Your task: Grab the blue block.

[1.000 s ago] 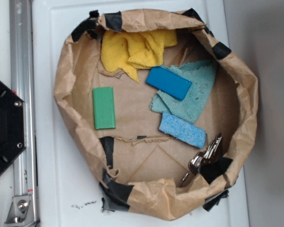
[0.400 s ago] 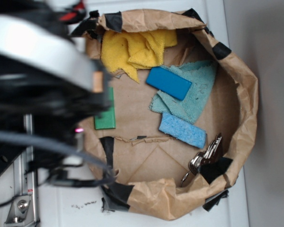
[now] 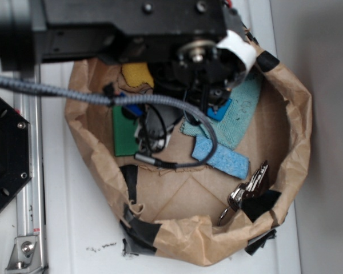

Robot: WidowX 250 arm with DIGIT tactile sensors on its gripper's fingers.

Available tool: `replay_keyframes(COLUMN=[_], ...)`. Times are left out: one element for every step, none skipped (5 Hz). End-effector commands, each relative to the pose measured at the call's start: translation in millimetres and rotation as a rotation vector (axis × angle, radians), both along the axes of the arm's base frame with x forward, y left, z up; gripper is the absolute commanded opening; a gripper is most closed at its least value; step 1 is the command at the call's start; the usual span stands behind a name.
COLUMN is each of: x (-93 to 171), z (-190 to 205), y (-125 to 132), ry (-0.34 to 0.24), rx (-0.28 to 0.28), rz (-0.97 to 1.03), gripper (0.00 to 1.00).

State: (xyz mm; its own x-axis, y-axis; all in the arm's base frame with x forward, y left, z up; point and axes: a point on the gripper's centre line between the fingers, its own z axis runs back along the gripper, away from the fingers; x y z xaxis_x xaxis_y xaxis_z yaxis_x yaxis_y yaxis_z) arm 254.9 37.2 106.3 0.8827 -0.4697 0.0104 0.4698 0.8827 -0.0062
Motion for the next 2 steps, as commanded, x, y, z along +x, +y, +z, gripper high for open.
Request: replay_keyframes(x=[20, 30], z=[-53, -71], y=[-2, -13], ry=[0.059, 0.09], rx=[-0.048, -0.003], rz=[-0.015, -0.023], gripper=[1.0, 1.0])
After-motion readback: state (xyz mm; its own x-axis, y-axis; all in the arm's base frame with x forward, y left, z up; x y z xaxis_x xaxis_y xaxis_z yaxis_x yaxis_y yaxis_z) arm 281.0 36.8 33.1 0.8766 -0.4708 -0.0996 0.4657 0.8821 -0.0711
